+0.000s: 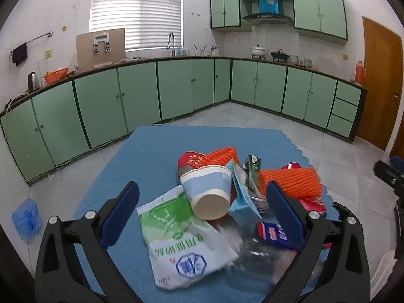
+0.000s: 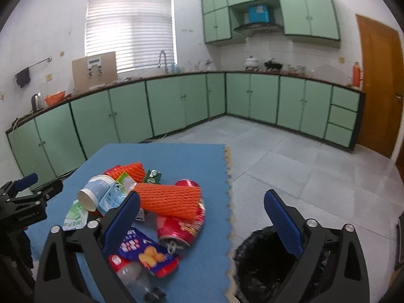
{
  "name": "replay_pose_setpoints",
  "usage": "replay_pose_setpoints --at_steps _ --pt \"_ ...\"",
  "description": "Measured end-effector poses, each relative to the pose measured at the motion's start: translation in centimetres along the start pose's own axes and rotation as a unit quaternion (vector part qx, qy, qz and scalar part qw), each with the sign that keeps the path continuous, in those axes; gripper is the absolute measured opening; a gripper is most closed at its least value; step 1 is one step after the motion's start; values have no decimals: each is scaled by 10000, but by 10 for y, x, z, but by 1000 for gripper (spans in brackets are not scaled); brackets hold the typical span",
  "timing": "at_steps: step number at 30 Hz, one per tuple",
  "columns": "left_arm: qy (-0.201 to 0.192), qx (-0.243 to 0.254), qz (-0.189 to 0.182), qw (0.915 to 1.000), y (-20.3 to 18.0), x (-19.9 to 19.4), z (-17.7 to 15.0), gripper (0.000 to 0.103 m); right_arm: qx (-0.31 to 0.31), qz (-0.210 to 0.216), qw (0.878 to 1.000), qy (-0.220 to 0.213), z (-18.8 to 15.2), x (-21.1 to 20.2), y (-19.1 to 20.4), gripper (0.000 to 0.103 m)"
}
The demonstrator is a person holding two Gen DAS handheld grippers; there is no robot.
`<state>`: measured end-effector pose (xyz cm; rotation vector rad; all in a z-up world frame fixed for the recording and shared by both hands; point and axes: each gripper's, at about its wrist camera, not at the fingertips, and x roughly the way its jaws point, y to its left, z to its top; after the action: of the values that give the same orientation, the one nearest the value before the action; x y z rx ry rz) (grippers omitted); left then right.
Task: Collect trash
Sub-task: 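Grasp the paper cup with the left tool while the right tool grasps the orange foam net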
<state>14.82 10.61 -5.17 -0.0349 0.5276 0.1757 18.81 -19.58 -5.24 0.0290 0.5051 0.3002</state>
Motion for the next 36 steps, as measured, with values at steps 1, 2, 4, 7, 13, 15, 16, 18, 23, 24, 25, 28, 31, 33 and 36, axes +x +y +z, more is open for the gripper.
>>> replay_pose_setpoints --at_steps 1,2,4,7,13,15,16,18,23,24,25,28,31,33,36 --pt "42 9 3 10000 1 7 1 95 -17 55 10000 56 1 9 2 90" --pt "88 10 -3 10000 2 14 2 94 -34 92 9999 120 1 18 4 87" --pt "182 -4 -30 9998 3 26 3 90 -43 201 9994 282 1 39 7 83" --pt "334 -15 -81 9994 5 44 4 82 9 319 9975 629 -3 73 7 75" --pt "529 -32 -138 9985 6 65 0 82 38 490 9915 1206 -14 113 2 60" --pt "573 -42 -145 9982 5 70 -1 82 47 599 9886 1379 -18 122 2 54" --pt "598 -49 -153 9981 4 73 -2 82 80 685 9867 1475 -20 127 1 51" --pt "634 -69 -187 9978 3 79 -4 82 135 913 9832 1572 -22 132 1 37" --pt "735 -84 -210 9970 3 90 -6 82 62 1203 9807 1539 -24 129 6 15" --pt "744 -88 -211 9970 3 92 -7 82 23 1208 9815 1482 -24 126 8 13" --pt "756 -92 -214 9969 3 94 -7 82 5 1210 9822 1439 -24 122 9 13" --pt "812 -118 -284 9962 3 99 -8 75 43 1261 9832 1322 -19 114 7 13" --pt "885 -160 -387 9952 4 103 -10 67 40 1318 9840 1202 -13 106 9 13" --pt "872 -175 -394 9953 4 103 -11 66 -23 1316 9848 1132 -10 103 13 13" --pt "842 -238 -441 9952 6 102 -12 64 -51 1347 9850 1074 -7 100 17 13"
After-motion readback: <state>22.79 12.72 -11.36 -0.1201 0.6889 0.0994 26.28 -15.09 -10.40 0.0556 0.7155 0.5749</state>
